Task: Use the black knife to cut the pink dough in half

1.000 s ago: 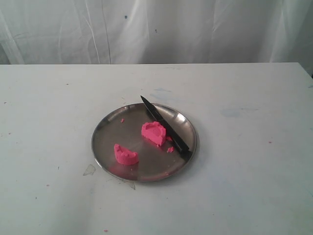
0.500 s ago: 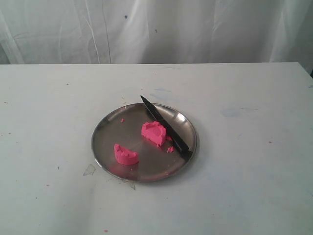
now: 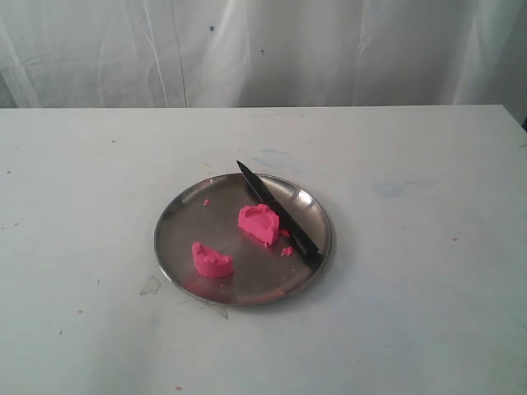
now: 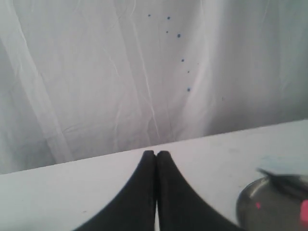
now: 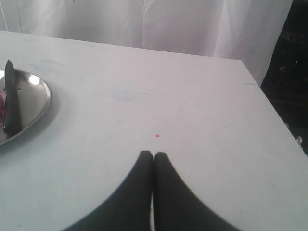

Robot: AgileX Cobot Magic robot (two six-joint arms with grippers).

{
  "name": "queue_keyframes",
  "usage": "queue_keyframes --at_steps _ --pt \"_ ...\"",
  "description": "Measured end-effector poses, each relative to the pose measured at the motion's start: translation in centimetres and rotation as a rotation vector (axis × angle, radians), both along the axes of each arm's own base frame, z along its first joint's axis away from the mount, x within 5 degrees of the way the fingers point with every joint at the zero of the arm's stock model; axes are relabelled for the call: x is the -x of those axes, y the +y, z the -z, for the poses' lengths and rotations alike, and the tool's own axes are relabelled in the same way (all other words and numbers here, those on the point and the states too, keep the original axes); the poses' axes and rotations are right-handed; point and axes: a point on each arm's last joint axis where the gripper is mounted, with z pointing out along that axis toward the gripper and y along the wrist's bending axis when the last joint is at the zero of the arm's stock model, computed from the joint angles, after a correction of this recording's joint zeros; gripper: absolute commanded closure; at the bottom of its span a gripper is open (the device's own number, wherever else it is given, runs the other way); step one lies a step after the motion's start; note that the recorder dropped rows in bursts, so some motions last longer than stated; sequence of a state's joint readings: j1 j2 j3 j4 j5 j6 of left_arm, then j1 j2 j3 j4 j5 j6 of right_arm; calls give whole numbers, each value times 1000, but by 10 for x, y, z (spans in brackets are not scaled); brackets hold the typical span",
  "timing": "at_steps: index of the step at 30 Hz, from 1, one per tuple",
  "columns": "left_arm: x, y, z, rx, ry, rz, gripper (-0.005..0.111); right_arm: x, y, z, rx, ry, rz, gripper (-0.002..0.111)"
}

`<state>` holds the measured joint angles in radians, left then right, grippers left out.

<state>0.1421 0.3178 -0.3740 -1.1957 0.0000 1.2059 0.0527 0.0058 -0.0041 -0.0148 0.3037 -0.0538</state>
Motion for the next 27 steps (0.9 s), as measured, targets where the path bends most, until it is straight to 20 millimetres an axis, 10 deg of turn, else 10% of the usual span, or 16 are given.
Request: queue_keyframes --at_steps 9,27 --pt "10 16 123 380 362 -244 107 0 0 0 0 0 0 108" --pt "30 8 138 121 426 -165 107 0 0 0 2 0 0 108"
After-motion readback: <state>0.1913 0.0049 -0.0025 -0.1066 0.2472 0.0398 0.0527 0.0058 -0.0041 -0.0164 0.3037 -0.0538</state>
